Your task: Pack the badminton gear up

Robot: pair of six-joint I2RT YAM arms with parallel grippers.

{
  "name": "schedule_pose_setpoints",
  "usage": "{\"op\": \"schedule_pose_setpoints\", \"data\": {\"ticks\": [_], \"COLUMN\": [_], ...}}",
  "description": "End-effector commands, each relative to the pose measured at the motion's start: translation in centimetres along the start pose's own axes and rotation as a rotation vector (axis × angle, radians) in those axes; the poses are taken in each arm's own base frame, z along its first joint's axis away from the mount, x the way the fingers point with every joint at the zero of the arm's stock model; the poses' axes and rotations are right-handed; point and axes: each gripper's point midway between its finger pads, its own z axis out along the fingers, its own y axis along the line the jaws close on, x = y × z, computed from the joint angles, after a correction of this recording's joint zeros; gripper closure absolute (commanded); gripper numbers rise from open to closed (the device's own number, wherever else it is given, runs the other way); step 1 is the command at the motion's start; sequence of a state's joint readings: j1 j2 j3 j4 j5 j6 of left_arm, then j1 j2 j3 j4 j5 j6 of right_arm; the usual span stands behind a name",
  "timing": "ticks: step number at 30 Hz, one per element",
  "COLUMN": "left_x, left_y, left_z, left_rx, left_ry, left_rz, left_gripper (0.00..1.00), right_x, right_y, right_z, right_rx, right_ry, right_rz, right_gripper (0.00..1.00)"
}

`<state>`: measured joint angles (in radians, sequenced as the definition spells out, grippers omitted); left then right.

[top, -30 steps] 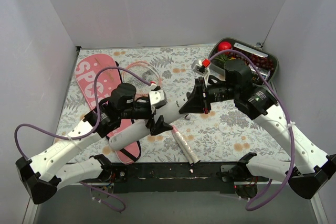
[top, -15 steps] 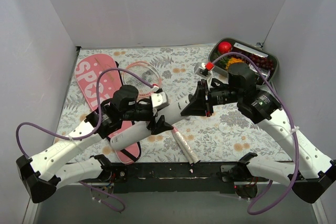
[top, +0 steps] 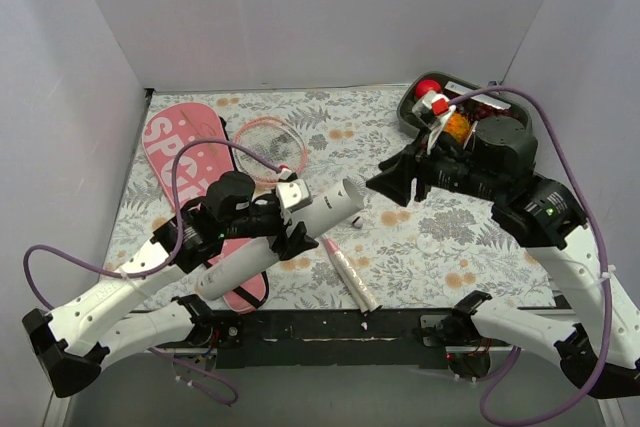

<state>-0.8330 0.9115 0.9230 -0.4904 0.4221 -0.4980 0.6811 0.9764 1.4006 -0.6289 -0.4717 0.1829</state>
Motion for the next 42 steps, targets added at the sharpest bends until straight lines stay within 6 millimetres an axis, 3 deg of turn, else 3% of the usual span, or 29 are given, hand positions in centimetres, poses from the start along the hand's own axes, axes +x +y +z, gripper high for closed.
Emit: {"op": "schedule_pose_setpoints", "data": {"ticks": [1, 4, 7, 9, 10, 16, 17, 21, 24, 33, 36, 38, 42], "left_x": [-0.4, 0.0, -0.2, -0.5, -0.7, -1.1, -1.1, -1.4, -1.2, -1.6, -1.6, -1.7, -1.9], "left_y": [0.0, 0.1, -0.1, -0.3, -0.5, -0.9, -0.9, -1.4, -1.5, -2.1, -2.2, -2.2, -2.7], "left_z": [-1.4, -1.7, -2.1, -2.4, -2.6, -3.0, -3.0, -3.1, -3.2, -3.6, -3.9, -4.0, -4.4], "left_rx": [-0.039, -0.052, -0.054, -0.049, -0.047, -0.033, -0.031, -0.011, -0.011, 0.009, 0.006, 0.006, 0.023], "left_ry": [-0.026, -0.024, -0.038, -0.049, -0.060, -0.078, -0.081, -0.095, -0.112, -0.151, -0.162, -0.168, -0.185], "left_rz": [-0.007, -0.010, -0.006, -0.008, -0.008, -0.002, -0.003, -0.012, -0.003, -0.002, 0.009, 0.018, 0.021], "left_gripper": [0.95, 0.95, 0.95, 0.95, 0.94, 0.94, 0.94, 0.93, 0.92, 0.90, 0.90, 0.89, 0.89], "right_x": [-0.5, 1.7, 4.8, 6.5, 8.0, 11.5, 11.4, 12.6, 13.0, 14.3, 14.6, 13.6, 13.8], "right_y": [-8.1, -12.2, -15.4, -16.5, -18.2, -21.1, -21.8, -28.5, -31.3, -35.0, -35.8, -36.1, -37.1], "right_z": [-2.0, -1.1, 0.6, 1.9, 2.8, 7.7, 8.0, 5.7, 4.3, 1.2, 2.4, 3.1, 5.0], "right_rx": [0.477, 0.595, 0.622, 0.585, 0.594, 0.509, 0.529, 0.905, 1.067, 1.250, 1.195, 1.182, 1.151], "right_ry": [-0.015, 0.022, 0.078, 0.106, 0.137, 0.259, 0.248, 0.250, 0.293, 0.406, 0.422, 0.420, 0.441], "right_rz": [0.006, 0.058, 0.121, 0.145, 0.174, 0.250, 0.253, 0.275, 0.244, -0.030, -0.105, -0.106, -0.088], "right_gripper": [0.41, 0.41, 0.41, 0.41, 0.42, 0.46, 0.47, 0.44, 0.44, 0.40, 0.39, 0.39, 0.40]}}
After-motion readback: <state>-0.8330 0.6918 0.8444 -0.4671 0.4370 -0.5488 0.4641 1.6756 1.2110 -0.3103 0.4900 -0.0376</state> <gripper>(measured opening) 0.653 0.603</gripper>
